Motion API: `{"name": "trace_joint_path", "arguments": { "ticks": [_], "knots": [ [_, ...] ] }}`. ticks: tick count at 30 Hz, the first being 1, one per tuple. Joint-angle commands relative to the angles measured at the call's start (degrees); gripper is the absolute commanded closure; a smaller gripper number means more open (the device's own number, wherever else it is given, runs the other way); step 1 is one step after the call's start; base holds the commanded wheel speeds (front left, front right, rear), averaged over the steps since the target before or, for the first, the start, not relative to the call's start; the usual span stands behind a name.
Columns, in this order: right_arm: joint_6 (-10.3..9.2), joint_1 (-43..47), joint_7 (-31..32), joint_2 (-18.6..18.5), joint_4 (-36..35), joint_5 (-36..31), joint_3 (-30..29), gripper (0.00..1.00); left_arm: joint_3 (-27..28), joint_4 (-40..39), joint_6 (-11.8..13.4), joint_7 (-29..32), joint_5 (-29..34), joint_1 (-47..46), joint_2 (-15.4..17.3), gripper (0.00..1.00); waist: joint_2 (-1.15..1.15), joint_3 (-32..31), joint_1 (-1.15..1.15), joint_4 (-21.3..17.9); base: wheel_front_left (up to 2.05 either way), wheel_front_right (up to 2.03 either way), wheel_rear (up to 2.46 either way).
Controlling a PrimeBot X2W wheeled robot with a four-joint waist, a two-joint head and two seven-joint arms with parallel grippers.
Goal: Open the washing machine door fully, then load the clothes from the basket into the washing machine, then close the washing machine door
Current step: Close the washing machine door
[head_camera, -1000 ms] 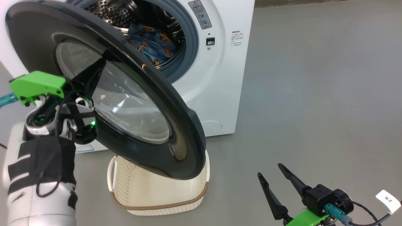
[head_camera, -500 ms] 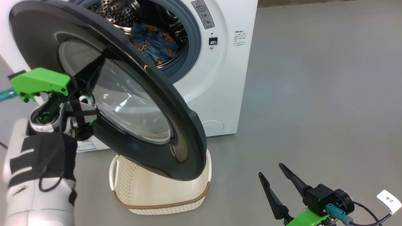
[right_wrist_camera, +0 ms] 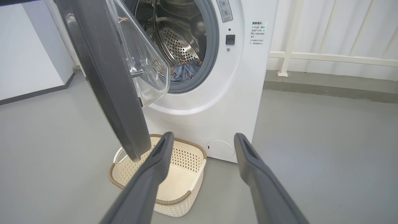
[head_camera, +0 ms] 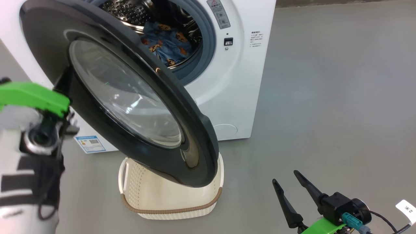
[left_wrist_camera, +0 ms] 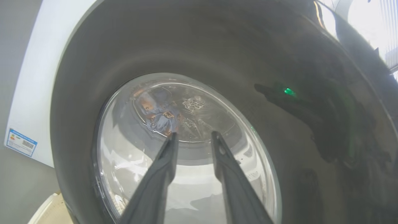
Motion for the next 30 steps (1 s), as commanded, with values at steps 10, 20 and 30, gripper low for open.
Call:
{"name": "trace_joint_path", "arguments": {
  "ticks": [10, 20, 30],
  "knots": [
    [0.09, 0.05, -0.69, -0.41, -1.88, 0.42, 0.6, 0.0, -5.49, -11.51, 0.39, -13.46, 14.96, 11.59, 7.74, 0.0, 0.0, -0.23, 0.0, 0.54, 0.0, 0.0, 0.0],
    [0.09, 1.03, -0.69, -0.72, -2.43, 0.31, -0.53, 0.0, -8.81, -18.68, 5.14, -24.71, 25.88, 25.73, 10.28, 0.0, 0.0, -0.01, 0.0, 0.19, 0.0, 0.0, 0.0],
    [0.09, 1.57, -0.69, -0.57, -2.68, 0.02, -1.62, 0.0, -4.01, -25.6, 6.9, -26.37, 36.08, 36.57, 9.45, 0.0, 0.0, 0.18, 0.0, -0.52, 0.0, 0.0, 0.0]
  ]
}}
